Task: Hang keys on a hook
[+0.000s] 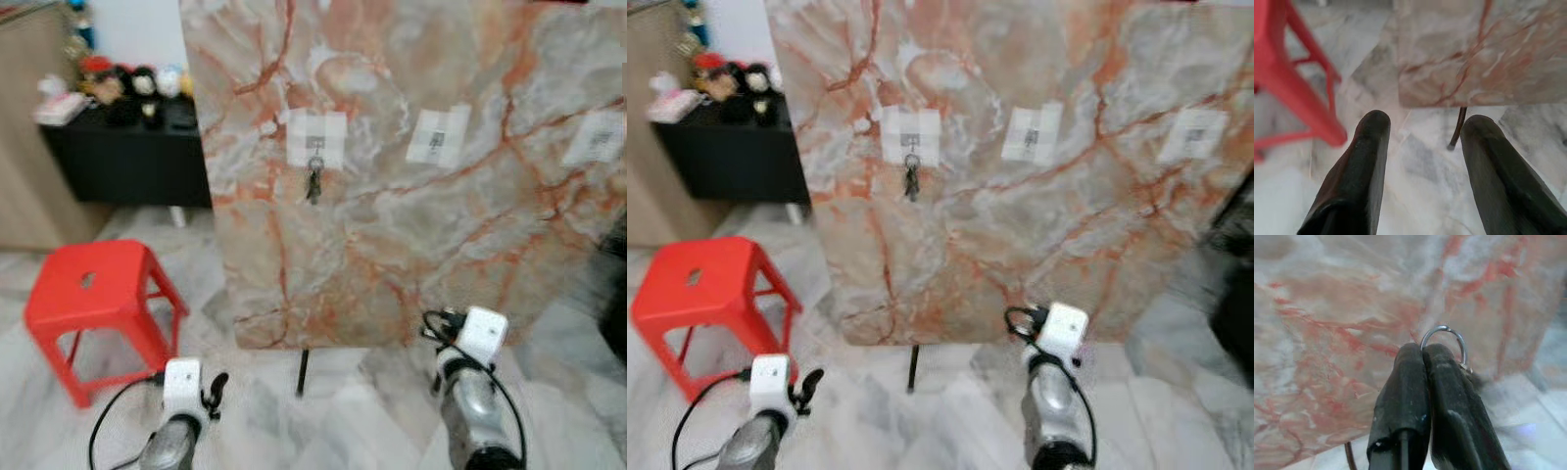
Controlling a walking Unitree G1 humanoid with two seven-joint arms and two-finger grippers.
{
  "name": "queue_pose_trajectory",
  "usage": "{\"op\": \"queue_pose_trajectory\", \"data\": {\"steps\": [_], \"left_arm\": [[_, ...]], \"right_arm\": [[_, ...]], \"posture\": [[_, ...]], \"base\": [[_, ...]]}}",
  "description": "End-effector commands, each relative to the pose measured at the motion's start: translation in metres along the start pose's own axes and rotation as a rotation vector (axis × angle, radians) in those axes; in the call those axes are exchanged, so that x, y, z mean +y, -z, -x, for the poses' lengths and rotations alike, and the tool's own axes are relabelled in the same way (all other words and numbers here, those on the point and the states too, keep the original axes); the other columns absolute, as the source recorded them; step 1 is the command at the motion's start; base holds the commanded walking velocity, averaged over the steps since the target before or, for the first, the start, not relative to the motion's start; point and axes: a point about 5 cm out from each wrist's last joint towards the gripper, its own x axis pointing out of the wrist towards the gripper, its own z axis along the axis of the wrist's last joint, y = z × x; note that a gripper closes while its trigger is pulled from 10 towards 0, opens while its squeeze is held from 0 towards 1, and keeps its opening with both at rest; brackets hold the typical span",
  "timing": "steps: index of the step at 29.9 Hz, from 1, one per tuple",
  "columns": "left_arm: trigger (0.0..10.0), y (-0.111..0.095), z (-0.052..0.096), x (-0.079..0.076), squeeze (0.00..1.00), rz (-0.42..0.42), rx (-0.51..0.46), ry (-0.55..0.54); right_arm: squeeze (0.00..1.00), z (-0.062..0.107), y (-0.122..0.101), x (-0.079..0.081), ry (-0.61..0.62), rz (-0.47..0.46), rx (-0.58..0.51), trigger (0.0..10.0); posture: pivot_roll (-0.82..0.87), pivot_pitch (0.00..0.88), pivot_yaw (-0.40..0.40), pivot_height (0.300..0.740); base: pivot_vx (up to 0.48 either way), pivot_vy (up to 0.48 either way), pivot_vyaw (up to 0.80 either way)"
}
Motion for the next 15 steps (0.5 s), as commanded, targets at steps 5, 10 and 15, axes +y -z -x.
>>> {"op": "queue_pose_trajectory", "data": {"steps": [5, 10, 15], "left_arm": [[10.0, -0.001, -0.002, -0.007, 0.00, 0.013, 0.001, 0.011], [10.0, -0.002, -0.002, -0.007, 0.00, 0.017, -0.004, 0.009], [10.0, -0.004, -0.004, -0.009, 0.00, 0.019, -0.005, 0.019]], "right_arm": [[0.00, -0.003, -0.006, -0.007, 0.019, 0.007, -0.016, 10.0], [0.00, -0.004, -0.008, -0.005, 0.010, 0.020, -0.027, 10.0], [0.00, -0.007, -0.016, -0.005, 0.001, 0.034, -0.056, 10.0]], "posture": [[0.13, 0.000, -0.033, 0.740], [0.13, 0.000, -0.034, 0.740], [0.13, 0.000, -0.032, 0.740]], "base": [[0.000, 0.000, -0.45], [0.000, 0.000, 0.00], [0.000, 0.000, 0.00]]}}
